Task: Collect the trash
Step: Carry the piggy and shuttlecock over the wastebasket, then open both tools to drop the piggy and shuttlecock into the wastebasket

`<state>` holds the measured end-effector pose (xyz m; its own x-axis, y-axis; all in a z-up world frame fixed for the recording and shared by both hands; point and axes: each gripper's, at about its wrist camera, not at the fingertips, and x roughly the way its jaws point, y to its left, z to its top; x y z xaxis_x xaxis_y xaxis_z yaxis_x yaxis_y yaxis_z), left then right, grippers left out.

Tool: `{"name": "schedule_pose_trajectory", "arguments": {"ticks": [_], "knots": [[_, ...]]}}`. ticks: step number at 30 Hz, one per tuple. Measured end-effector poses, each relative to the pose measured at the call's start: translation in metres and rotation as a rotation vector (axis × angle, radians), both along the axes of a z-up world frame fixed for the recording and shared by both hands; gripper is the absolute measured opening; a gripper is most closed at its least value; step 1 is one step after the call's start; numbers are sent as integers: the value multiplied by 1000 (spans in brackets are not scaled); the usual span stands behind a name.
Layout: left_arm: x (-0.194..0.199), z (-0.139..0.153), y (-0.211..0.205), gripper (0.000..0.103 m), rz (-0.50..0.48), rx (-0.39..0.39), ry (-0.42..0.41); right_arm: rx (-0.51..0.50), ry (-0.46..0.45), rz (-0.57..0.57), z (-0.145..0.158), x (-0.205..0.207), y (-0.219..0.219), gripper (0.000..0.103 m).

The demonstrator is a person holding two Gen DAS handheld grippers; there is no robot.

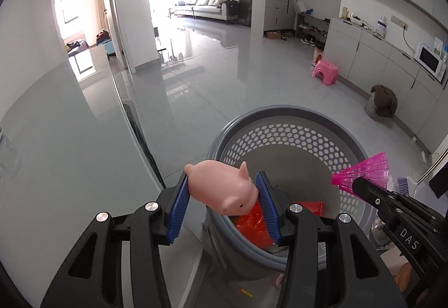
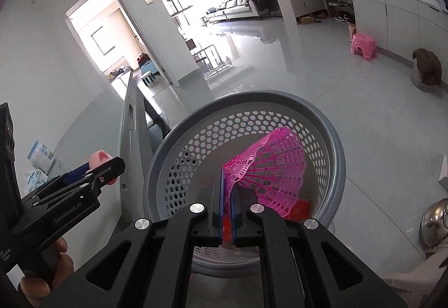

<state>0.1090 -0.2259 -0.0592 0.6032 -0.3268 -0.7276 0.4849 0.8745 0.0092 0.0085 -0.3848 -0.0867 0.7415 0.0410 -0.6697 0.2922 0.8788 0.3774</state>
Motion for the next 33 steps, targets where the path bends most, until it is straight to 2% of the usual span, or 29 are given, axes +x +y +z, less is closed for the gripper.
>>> {"name": "schedule_pose_trajectory", "arguments": {"ticks": [4, 8, 9, 10, 12, 13, 23, 26, 33], "knots": [[7, -7, -6, 47, -2, 13, 21, 16, 3, 10, -6, 6, -7, 4], [9, -10, -10, 48, 3, 10, 37, 28, 5, 17, -8, 11, -15, 11], [8, -10, -11, 48, 5, 10, 36, 28, 5, 17, -8, 12, -15, 16], [8, -9, -11, 55, 7, 13, 35, 28, 3, 16, -9, 12, -13, 20], [6, -8, -15, 68, 12, 11, 30, 31, -10, 9, -9, 11, -15, 41], [4, -6, -15, 70, 14, 7, 21, 34, -18, 2, -8, 10, -17, 43], [0, 1, -10, 71, 33, 8, 7, 43, -23, -23, -5, -1, -13, 43], [0, 2, -8, 77, 51, 3, 1, 25, -20, -24, -4, -5, -8, 50], [-7, 6, 2, 82, 78, -6, -10, -38, -21, -28, 2, -13, 4, 64]]}}
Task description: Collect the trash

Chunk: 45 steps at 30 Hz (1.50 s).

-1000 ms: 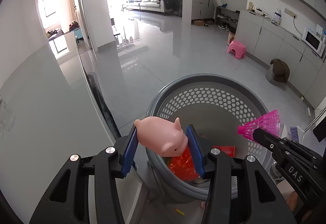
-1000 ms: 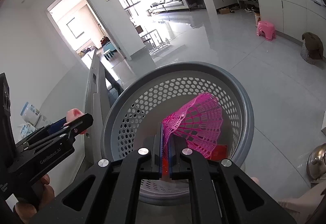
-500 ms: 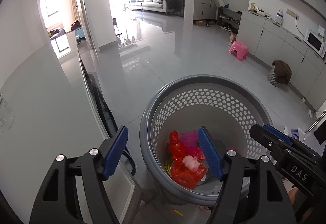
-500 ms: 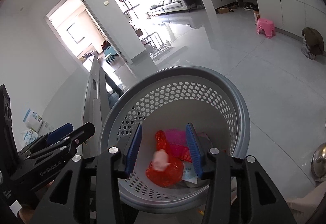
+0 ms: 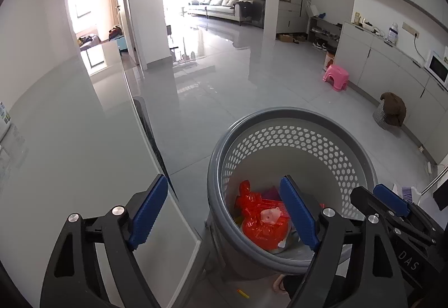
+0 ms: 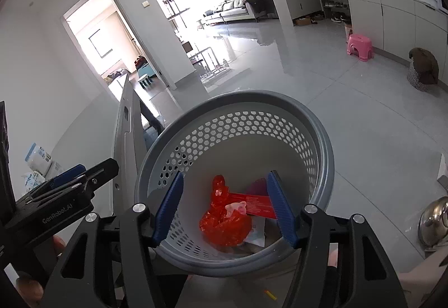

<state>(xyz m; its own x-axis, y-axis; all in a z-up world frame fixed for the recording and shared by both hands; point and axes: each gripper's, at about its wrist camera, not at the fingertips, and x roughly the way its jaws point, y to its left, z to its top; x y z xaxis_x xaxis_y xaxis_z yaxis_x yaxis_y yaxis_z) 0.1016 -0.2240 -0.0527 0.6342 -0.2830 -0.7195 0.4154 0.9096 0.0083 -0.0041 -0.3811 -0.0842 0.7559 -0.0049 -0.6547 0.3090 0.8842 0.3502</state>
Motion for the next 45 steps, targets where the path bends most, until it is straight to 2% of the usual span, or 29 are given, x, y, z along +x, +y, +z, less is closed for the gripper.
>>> {"name": "schedule_pose_trajectory", "arguments": {"ticks": [6, 28, 45], "knots": [[-9, 6, 9, 87, 13, -6, -21, -25, -12, -12, 7, -8, 4, 70], [-24, 24, 26, 96, 56, -4, -69, -73, -28, -22, 22, -21, 12, 72], [-26, 27, 27, 97, 59, -12, -68, -80, -38, -24, 28, -28, 13, 72]]}}
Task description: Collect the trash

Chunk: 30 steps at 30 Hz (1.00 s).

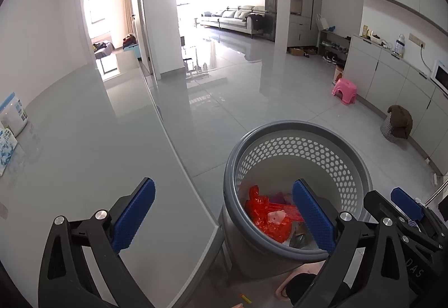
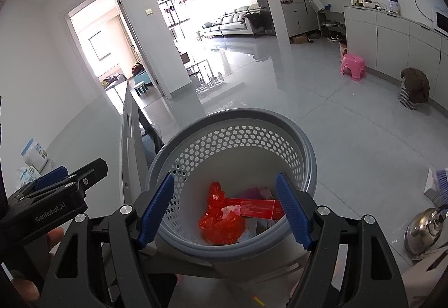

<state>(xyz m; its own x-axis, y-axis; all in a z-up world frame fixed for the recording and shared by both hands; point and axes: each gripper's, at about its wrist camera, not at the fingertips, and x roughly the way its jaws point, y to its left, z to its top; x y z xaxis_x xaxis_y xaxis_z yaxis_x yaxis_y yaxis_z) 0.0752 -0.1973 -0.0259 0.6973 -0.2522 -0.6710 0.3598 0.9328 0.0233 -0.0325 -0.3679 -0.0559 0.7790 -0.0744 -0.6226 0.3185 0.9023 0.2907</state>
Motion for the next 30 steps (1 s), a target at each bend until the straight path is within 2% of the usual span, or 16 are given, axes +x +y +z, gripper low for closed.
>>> {"name": "schedule_pose_trajectory", "arguments": {"ticks": [11, 30], "knots": [[-2, -1, 1, 97, -12, -11, 14, -3, -3, 1, 1, -1, 1, 72], [-12, 5, -4, 97, -26, 10, -13, -5, -9, 2, 4, -4, -1, 72]]}}
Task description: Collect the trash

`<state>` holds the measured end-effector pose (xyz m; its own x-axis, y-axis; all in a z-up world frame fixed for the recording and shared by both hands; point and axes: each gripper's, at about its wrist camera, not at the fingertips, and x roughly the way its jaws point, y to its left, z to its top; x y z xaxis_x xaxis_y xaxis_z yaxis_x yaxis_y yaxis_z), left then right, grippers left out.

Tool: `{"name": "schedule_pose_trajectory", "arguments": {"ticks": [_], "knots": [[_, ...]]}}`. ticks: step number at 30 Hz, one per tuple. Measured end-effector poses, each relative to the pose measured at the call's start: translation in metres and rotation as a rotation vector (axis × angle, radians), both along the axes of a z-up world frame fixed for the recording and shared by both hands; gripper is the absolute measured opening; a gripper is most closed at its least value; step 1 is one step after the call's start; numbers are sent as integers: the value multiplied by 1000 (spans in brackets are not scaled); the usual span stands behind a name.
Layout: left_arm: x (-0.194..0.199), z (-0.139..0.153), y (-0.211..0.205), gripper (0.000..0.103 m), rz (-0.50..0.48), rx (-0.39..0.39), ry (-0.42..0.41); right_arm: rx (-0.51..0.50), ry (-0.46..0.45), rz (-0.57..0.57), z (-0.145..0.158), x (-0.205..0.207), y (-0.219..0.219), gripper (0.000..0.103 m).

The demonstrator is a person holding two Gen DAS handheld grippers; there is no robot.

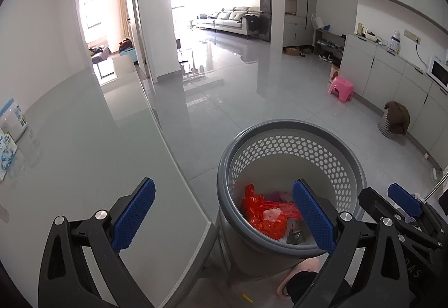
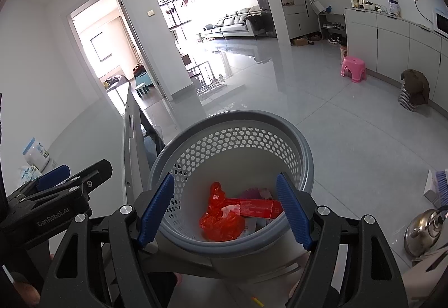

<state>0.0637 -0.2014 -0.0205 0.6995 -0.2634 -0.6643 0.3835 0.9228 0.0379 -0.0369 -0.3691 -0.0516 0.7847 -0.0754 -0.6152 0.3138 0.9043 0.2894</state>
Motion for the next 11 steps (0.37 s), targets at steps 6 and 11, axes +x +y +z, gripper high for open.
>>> {"name": "schedule_pose_trajectory", "arguments": {"ticks": [6, 11], "knots": [[0, 0, -3, 97, -3, 5, 1, 1, -1, -1, 0, 0, 0, 72], [1, -1, -2, 97, -1, 4, 2, 1, -1, -2, 0, -1, 0, 72]]}}
